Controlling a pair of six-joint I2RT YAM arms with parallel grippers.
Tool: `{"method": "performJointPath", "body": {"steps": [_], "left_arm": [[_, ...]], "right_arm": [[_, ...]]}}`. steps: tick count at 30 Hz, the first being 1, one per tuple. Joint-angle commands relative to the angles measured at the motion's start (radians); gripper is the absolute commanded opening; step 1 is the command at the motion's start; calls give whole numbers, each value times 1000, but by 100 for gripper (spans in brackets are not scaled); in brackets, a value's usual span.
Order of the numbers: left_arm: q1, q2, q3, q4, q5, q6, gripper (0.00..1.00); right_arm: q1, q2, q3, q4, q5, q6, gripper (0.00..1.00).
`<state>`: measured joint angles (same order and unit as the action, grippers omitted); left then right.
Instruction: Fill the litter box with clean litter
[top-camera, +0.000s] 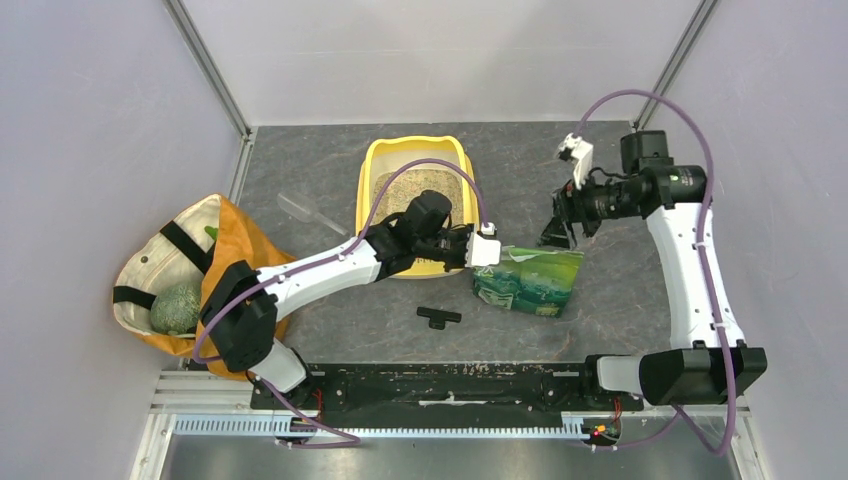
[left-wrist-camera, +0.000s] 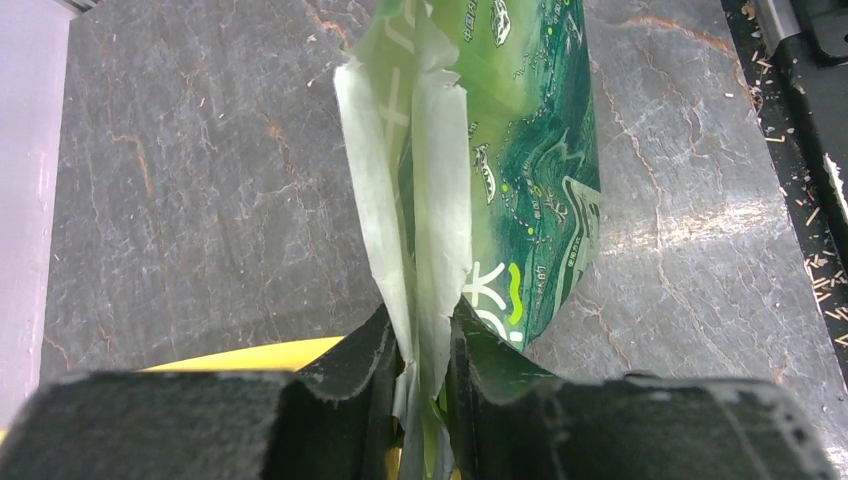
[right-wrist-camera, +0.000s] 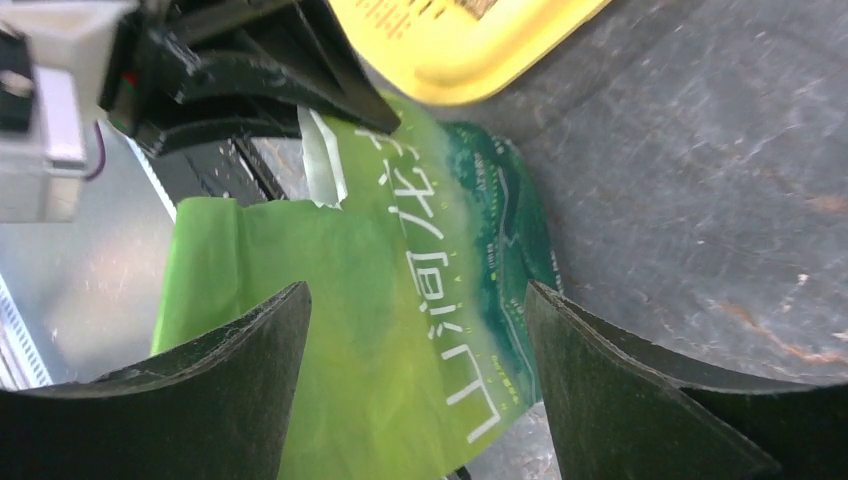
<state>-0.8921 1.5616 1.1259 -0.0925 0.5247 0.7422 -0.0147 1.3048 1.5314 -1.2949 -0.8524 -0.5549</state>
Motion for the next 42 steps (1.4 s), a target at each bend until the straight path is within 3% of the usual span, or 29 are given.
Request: {"method": "performJointPath", "body": {"steps": [1, 6, 11, 16, 20, 26, 29, 32, 36, 42], "left_arm": [[-4, -46, 3, 59, -15, 32, 25], [-5, -59, -9, 63, -13, 27, 27], [-4, -83, -21, 53, -5, 26, 38], [-4, -103, -8, -31, 17, -1, 59], [12, -114, 20, -104, 40, -88, 63], [171, -160, 69, -105, 260, -419, 70], [229, -118, 140, -103, 299, -585, 76], [242, -32, 216, -146, 318, -694, 78], [232, 37, 231, -146, 346, -773, 83], [165, 144, 281, -216, 341, -765, 86]], "right_arm": [[72, -9, -66, -45, 95, -77, 85], [119, 3, -121, -48, 181, -136, 84], [131, 17, -166, -31, 221, -174, 78], [141, 3, -208, -21, 251, -204, 72], [146, -24, -233, -5, 257, -216, 66], [152, -92, -299, 17, 275, -269, 44], [153, -115, -319, 26, 283, -288, 34], [153, -122, -328, 26, 288, -300, 30], [153, -128, -330, 24, 301, -321, 17], [153, -153, -338, 20, 272, -372, 4]]}}
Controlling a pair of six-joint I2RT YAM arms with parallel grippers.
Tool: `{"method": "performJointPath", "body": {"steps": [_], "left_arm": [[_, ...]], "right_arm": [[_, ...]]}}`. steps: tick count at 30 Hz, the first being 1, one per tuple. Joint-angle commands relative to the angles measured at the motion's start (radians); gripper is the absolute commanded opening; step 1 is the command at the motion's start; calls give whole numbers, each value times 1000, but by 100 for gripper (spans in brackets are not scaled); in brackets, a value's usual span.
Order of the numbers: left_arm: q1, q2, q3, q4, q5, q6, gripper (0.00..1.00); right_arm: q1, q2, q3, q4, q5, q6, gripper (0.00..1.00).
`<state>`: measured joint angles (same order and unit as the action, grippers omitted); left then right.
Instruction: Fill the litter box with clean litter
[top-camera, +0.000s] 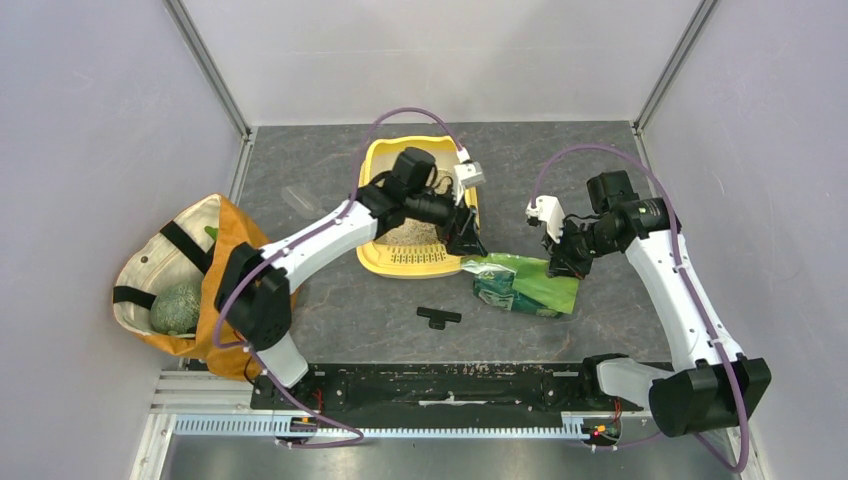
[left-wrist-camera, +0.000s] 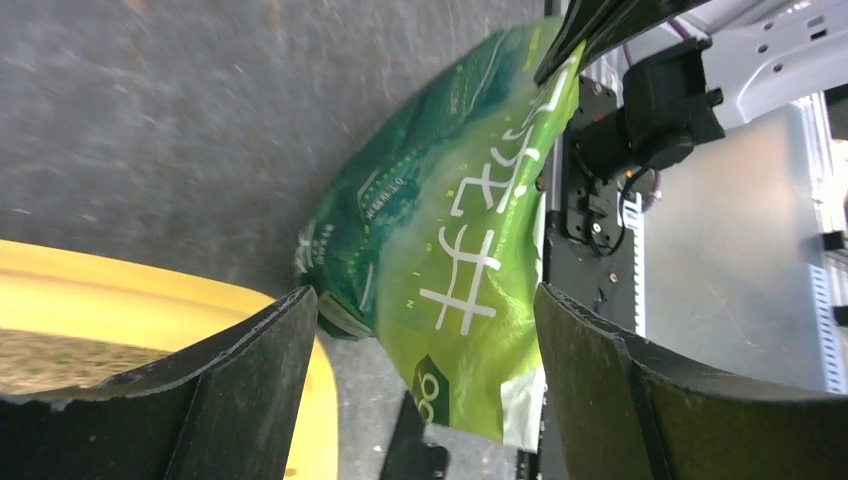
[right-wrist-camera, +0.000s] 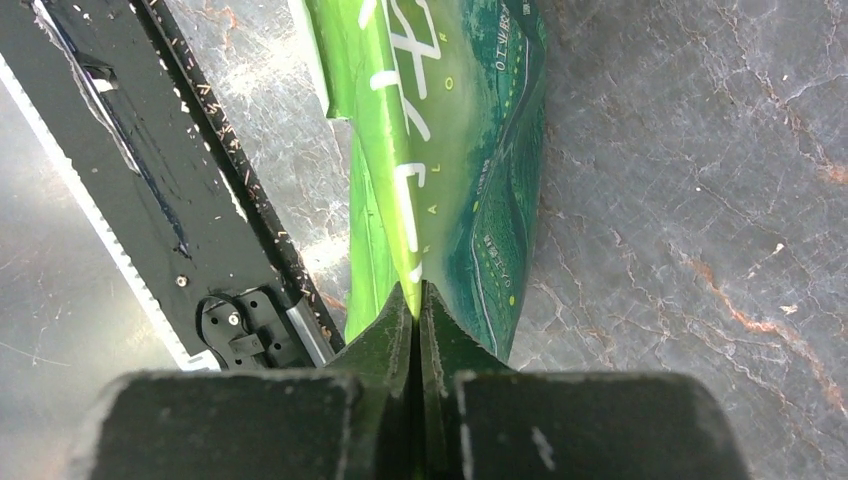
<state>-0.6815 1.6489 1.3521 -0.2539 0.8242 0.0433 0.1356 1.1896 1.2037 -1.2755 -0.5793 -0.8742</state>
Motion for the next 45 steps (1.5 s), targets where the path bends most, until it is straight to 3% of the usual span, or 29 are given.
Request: {"method": "performJointPath", "body": {"steps": [1, 3, 8, 12, 15, 18, 19, 26, 29, 30, 34, 35, 37, 41, 43, 45], "left_arm": [[-52, 72, 54, -65, 41, -55, 86], [-59, 91, 37, -78, 39, -13, 83], [-60, 121, 23, -170, 67, 136, 61], [-60, 76, -29, -183, 65, 241, 56], [-59, 25, -66, -155, 48, 293, 37], [-62, -45, -98, -86, 38, 318, 3], [-64, -67, -98, -71, 28, 320, 2], [-151, -150, -111, -176, -140, 524, 2], [-151, -142, -142, -203, -139, 513, 2], [-151, -154, -164, -183, -155, 492, 9], [-148, -272, -271, -97, -253, 456, 52], [-146, -324, -311, -87, -269, 472, 57], [-145, -423, -392, -67, -308, 510, 63], [-145, -572, -511, -94, -354, 582, 66], [-145, -598, -550, -125, -362, 615, 66], [-147, -606, -582, -146, -344, 651, 68]], "right_arm": [[3, -41, -14, -1, -5, -62, 2], [2, -50, -19, -7, -12, -87, 1], [2, -65, -30, -15, -9, -124, 1], [2, -44, -16, -30, 1, -125, 1], [1, -41, -14, -38, 3, -133, 1], [-2, -34, -4, -56, 17, -147, 0], [-8, -28, 7, -67, 20, -149, 0], [-56, 46, 89, -140, -10, -168, 0], [-56, 52, 68, -120, -35, -155, 0], [-56, 51, 56, -105, -40, -147, 0], [-53, 47, 33, -72, -50, -122, 0], [-52, 46, 33, -68, -52, -121, 0], [-50, 42, 40, -63, -67, -118, 10], [-42, 43, 58, -56, -96, -109, 50], [-37, 46, 62, -46, -102, -99, 59], [-29, 48, 62, -38, -107, -93, 59]]}}
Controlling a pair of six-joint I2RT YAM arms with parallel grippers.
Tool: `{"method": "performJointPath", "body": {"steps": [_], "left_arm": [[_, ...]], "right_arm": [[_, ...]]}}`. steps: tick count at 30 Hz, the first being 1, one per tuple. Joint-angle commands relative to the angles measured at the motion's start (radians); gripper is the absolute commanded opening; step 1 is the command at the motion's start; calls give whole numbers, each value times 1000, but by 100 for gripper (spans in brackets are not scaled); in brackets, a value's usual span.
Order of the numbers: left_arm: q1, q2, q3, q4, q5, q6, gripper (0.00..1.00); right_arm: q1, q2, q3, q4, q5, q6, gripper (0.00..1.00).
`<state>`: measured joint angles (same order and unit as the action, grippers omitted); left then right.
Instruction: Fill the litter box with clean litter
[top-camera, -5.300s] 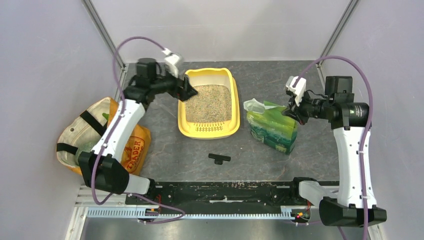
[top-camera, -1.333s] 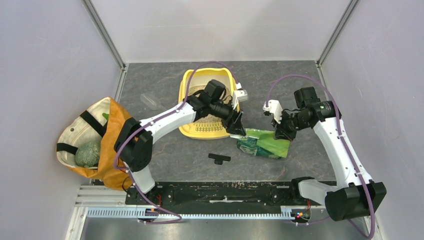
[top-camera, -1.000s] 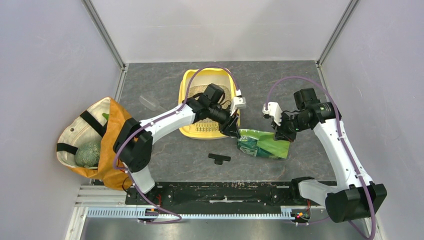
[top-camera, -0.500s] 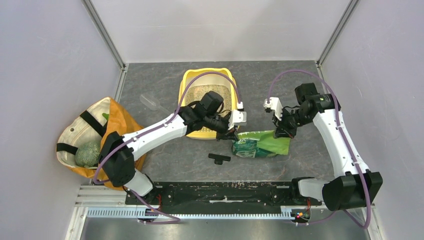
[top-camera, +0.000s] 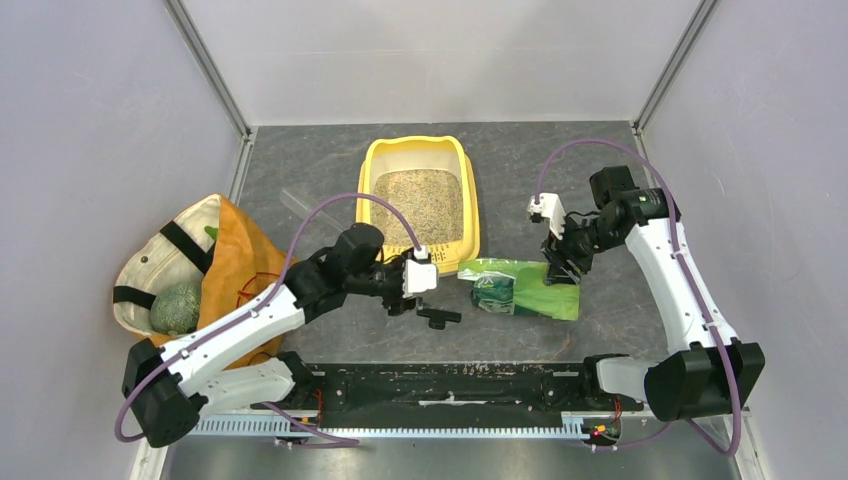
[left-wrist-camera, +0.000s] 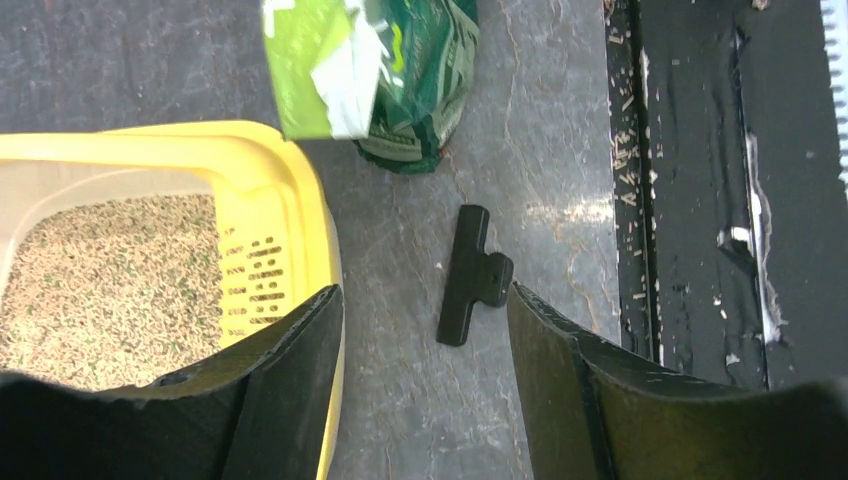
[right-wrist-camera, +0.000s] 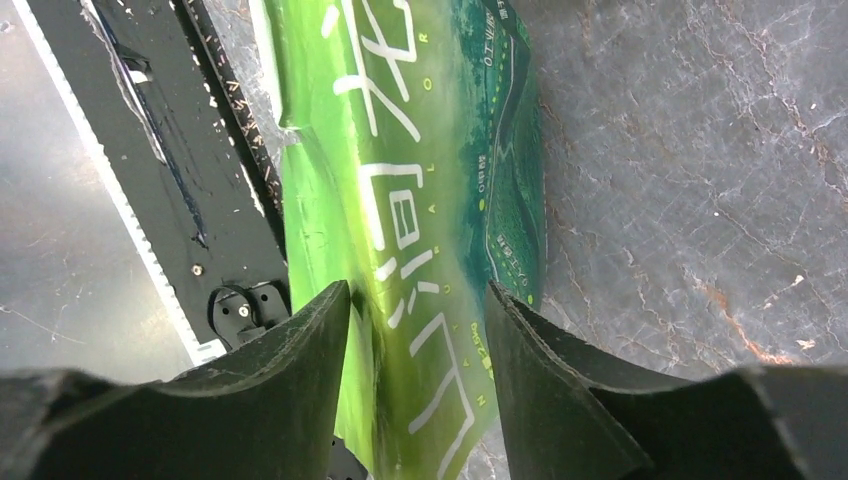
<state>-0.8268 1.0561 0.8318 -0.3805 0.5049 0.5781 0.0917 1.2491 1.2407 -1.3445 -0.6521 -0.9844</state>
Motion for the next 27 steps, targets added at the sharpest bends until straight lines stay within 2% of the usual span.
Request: {"method": "performJointPath", "body": {"steps": [1, 3, 9, 17, 27], "left_arm": [[-4, -12, -79, -16, -20, 133, 69], [-12, 9, -99, 0, -23, 161, 71], [-68, 98, -154, 113, -98, 256, 71], [-175, 172, -255, 292, -200, 365, 64], [-256, 316, -303, 527, -352, 373, 54]], "right_arm": [[18, -10, 25, 33, -33, 18, 60], [23, -6, 28, 31, -34, 19, 62], [27, -18, 54, 20, -56, 32, 79], [33, -19, 86, 22, -83, 67, 81], [33, -31, 140, 74, -98, 164, 87]]}}
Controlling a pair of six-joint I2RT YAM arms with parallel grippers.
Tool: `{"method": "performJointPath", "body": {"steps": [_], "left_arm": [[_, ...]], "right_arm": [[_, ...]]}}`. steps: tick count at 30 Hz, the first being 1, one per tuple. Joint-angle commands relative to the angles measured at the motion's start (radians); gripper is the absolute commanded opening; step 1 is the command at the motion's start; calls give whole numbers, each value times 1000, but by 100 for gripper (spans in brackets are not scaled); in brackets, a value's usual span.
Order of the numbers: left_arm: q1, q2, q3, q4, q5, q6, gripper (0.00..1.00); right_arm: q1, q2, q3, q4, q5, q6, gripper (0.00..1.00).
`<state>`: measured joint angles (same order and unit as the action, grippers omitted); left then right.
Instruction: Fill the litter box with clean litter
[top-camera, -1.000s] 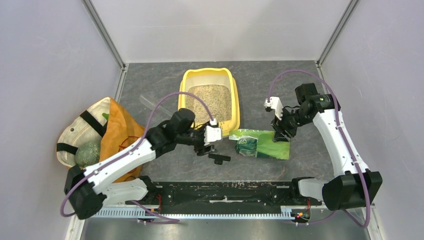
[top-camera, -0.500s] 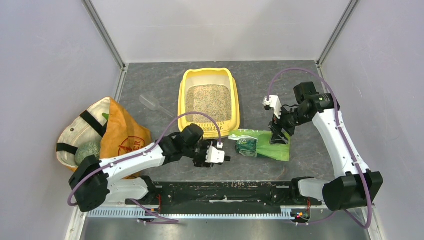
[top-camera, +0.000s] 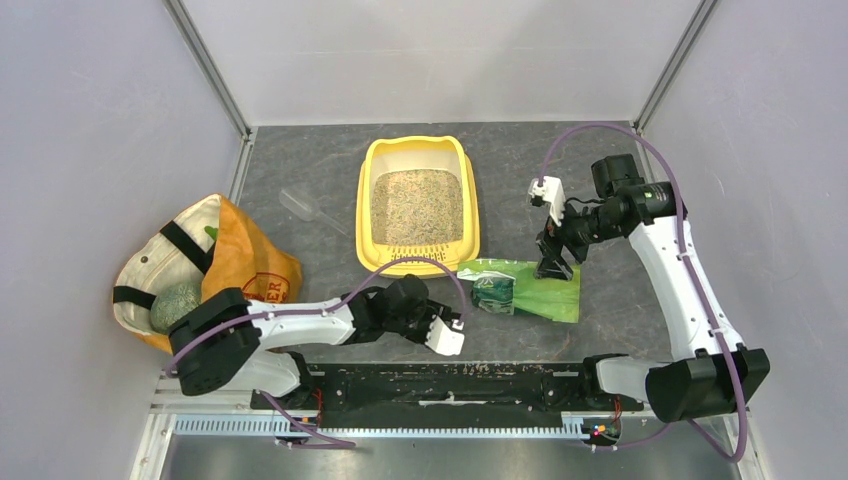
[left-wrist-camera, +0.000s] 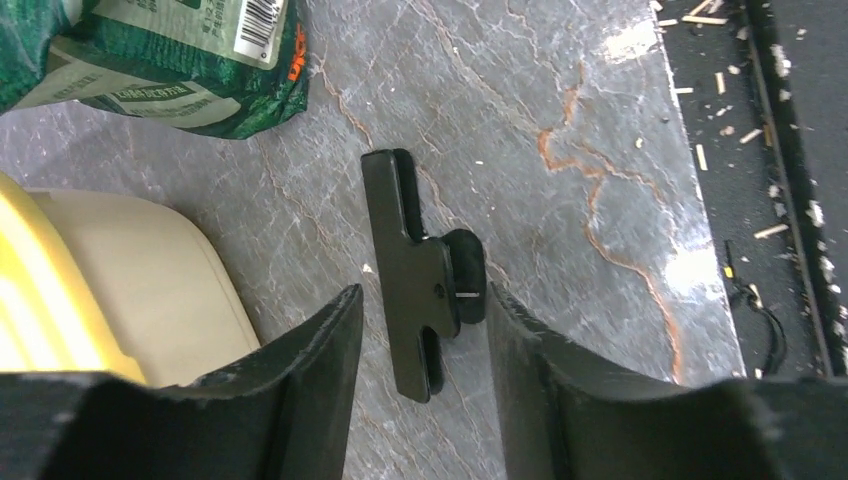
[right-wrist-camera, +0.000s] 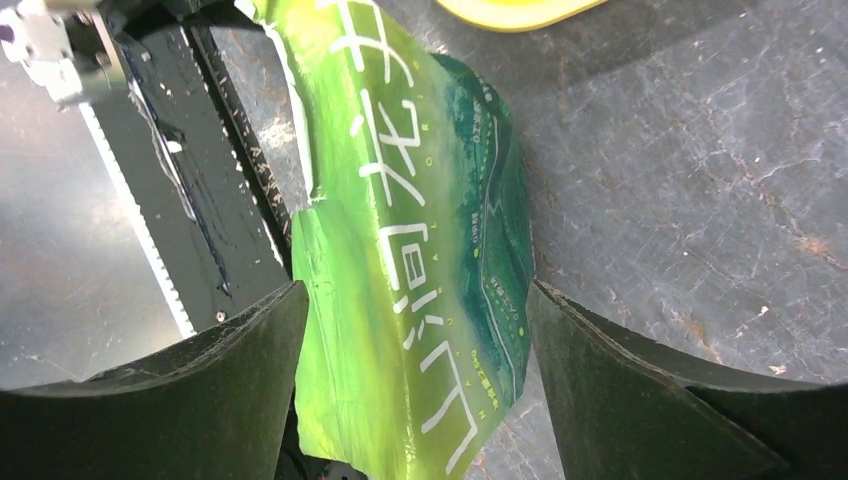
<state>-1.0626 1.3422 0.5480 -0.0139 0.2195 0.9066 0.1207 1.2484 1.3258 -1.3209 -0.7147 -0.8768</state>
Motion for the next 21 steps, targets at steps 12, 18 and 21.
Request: {"method": "performJointPath", "body": {"steps": [12, 18, 21], "left_arm": [[-20, -59, 127, -122, 14, -150, 2], [104, -178, 397, -471, 381, -432, 2], [221, -149, 559, -592, 575, -559, 2]], "right_arm": [[4, -110, 71, 81, -108, 103, 87], [6, -147, 83, 55, -161, 77, 84], [23, -133, 125, -14, -197, 35, 82]]}}
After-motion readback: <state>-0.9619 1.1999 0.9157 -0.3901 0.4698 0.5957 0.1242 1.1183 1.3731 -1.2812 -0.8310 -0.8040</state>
